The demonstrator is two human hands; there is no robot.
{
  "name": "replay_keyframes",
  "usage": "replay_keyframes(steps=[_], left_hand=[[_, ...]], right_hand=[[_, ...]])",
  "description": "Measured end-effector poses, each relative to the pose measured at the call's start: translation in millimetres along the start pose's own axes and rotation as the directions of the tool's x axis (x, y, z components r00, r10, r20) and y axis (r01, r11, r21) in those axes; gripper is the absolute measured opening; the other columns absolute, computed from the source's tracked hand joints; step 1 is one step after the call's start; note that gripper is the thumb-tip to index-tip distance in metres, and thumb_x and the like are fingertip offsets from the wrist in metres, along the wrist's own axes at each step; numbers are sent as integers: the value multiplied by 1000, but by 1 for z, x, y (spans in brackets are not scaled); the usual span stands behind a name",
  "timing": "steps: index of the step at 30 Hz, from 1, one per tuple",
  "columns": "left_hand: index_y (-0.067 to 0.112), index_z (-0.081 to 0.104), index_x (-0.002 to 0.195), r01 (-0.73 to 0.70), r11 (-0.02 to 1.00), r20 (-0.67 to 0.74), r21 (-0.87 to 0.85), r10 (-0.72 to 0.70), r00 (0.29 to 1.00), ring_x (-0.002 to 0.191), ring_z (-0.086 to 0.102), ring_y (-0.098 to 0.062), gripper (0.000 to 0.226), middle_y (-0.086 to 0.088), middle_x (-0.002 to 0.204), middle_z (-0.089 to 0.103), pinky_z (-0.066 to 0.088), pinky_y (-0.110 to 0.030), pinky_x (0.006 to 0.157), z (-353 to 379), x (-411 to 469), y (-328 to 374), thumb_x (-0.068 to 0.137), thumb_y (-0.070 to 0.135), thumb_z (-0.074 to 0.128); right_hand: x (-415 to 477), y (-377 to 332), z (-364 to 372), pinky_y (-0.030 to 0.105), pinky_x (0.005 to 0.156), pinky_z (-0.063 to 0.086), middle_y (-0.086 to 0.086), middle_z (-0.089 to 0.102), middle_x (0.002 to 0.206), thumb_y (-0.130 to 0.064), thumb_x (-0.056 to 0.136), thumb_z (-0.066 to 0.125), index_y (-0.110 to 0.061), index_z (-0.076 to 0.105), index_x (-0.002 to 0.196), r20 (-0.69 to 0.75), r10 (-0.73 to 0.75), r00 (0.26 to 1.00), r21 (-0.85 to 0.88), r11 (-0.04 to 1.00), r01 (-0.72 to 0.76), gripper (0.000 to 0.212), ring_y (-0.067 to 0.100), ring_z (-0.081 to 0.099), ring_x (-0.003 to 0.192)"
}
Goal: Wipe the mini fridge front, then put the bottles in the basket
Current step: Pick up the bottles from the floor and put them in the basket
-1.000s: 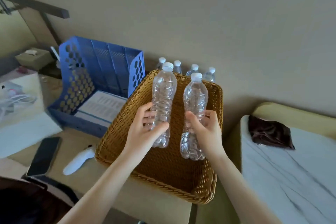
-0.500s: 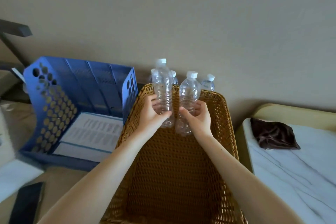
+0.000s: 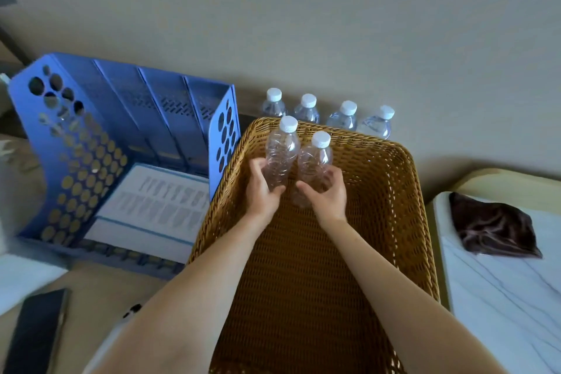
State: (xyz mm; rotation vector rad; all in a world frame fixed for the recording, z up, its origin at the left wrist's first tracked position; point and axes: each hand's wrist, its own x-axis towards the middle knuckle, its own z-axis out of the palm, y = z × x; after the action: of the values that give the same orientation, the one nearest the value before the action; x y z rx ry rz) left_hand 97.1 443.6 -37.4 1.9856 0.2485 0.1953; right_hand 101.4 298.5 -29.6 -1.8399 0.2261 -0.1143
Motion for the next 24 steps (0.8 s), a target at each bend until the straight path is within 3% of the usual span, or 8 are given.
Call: replay_keyframes(steps=[3, 6, 8, 11, 13, 17, 20, 24], left_hand=[[22, 32, 126, -3, 1000, -12, -26, 2, 1000, 119, 57, -20, 67, -4, 128, 56, 51, -43, 100, 3, 6, -15, 79, -3, 74], [18, 31, 128, -18, 997, -21, -72, 17, 1000, 123, 54, -20, 68, -6, 130, 53, 49, -40, 103, 5, 11, -22, 80, -6, 73], [19, 29, 130, -29, 996, -14, -85, 28, 1000, 126, 52, -20, 69, -8, 134, 52, 47, -31, 104, 5, 14, -26, 81, -5, 71], [16, 28, 131, -54, 994, -6, -90, 54, 999, 123, 53, -15, 68, -6, 134, 53, 44, -7, 93, 6, 15, -29, 82, -4, 71], [13, 29, 131, -51, 994, -7, -100, 50, 999, 120, 54, -12, 68, 0, 130, 54, 43, -1, 88, 6, 14, -29, 82, -2, 73], [17, 33, 132, -47, 994, -12, -96, 46, 999, 118, 54, -7, 70, 1, 131, 57, 43, -1, 88, 6, 12, -28, 79, 4, 78], [13, 37, 135, -8, 997, -24, -73, 7, 1000, 120, 50, -4, 69, 0, 135, 56, 36, 3, 87, 7, 12, -28, 80, 8, 79], [13, 44, 132, 8, 1000, -36, -29, -9, 999, 120, 52, -7, 64, 0, 133, 58, 37, -2, 88, 6, 12, -29, 80, 12, 80]], right_hand=[[8, 4, 8, 32, 100, 49, -1, 64, 117, -19, 69, 88, -19, 50, 120, 1, -16, 1000, -2, 1000, 16, 63, 12, 60, 113], [13, 5, 12, 29, 99, 49, -1, 64, 119, -19, 71, 87, -19, 49, 123, 12, -24, 1000, -5, 1000, 24, 65, 10, 59, 113], [15, 6, 13, 25, 99, 47, -3, 63, 120, -21, 72, 87, -18, 48, 127, 16, -31, 999, -30, 999, 32, 67, 8, 58, 114], [16, 5, 12, 20, 97, 45, -5, 61, 122, -22, 73, 86, -15, 46, 132, 29, -41, 999, -65, 997, 43, 72, 5, 56, 113], [16, 6, 11, 19, 94, 48, -6, 64, 118, -23, 74, 85, -16, 50, 130, 54, -53, 997, -87, 994, 58, 66, 4, 59, 108], [15, 7, 9, 12, 86, 48, -10, 65, 109, -23, 74, 85, -17, 53, 124, 71, -57, 996, -110, 992, 65, 60, 0, 61, 99], [14, 7, 8, 10, 85, 46, -8, 65, 112, -24, 74, 85, -18, 52, 125, 78, -58, 995, -114, 991, 67, 61, 4, 61, 103], [14, 8, 8, 11, 86, 45, -5, 65, 116, -24, 75, 85, -17, 51, 127, 85, -64, 994, -122, 990, 74, 63, 5, 60, 106]])
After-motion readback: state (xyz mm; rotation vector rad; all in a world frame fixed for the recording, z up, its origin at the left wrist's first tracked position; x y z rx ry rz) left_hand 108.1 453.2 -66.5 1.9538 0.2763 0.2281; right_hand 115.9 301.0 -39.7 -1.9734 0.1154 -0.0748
